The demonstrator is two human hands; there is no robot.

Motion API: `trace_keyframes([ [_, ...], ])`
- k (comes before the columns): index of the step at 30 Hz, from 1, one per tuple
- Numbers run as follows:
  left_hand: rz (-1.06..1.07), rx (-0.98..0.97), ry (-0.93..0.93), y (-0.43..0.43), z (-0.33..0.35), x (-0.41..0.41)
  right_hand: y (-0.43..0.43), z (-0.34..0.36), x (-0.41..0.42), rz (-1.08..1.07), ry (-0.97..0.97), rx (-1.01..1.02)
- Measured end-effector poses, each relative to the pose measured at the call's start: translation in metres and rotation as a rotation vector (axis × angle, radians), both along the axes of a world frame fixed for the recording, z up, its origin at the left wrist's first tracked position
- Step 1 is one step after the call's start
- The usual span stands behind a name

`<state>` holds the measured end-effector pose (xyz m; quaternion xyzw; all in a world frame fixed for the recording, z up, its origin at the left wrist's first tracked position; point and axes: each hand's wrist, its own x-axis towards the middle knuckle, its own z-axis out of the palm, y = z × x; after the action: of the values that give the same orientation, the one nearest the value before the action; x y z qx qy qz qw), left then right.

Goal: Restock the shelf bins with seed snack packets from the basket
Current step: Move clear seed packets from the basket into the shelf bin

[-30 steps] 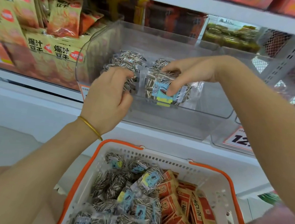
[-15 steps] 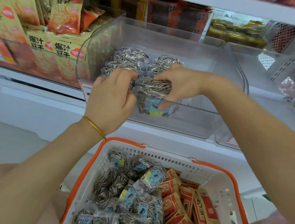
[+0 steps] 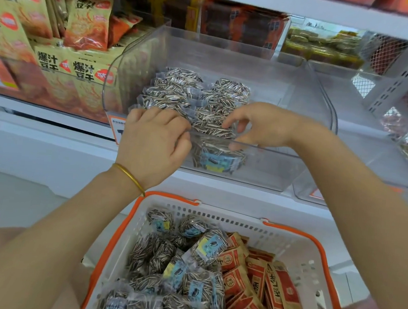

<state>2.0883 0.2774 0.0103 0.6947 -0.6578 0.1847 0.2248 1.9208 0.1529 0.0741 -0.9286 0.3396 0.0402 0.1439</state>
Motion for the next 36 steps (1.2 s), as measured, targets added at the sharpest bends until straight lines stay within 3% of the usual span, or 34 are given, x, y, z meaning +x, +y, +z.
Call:
trace_keyframes([
  [9, -0.045, -0.035, 0.009, 0.001, -0.001, 0.001, 0.004, -0.011, 0.015, -0.041, -0.153, 0.045],
  [13, -0.11, -0.099, 0.057, 0.005, 0.004, -0.001, 0.007, -0.003, 0.008, -0.003, -0.125, -0.122],
  [15, -0.145, -0.188, 0.033, 0.015, 0.009, -0.006, 0.016, 0.002, -0.002, -0.04, -0.229, -0.186],
  [18, -0.293, -0.24, 0.019, 0.034, 0.01, -0.02, 0.055, 0.006, -0.028, -0.079, -0.55, -0.175],
  [20, -0.395, -0.163, 0.009, 0.046, -0.001, -0.029, 0.085, -0.008, -0.045, -0.086, -0.677, -0.051],
  [21, -0.422, -0.1, 0.001, 0.05, -0.01, -0.032, 0.095, -0.025, -0.051, -0.091, -0.646, 0.028],
  [28, -0.367, 0.535, 0.014, 0.062, -0.083, -0.033, 0.082, -0.221, -0.056, -0.278, -0.018, 0.353],
  [32, -0.319, 0.758, -0.019, 0.06, -0.109, -0.036, 0.084, -0.296, -0.057, -0.532, -0.092, 0.406],
  [36, -0.328, 1.047, -0.012, 0.06, -0.126, -0.048, 0.084, -0.315, -0.046, -0.64, -0.173, 0.381],
])
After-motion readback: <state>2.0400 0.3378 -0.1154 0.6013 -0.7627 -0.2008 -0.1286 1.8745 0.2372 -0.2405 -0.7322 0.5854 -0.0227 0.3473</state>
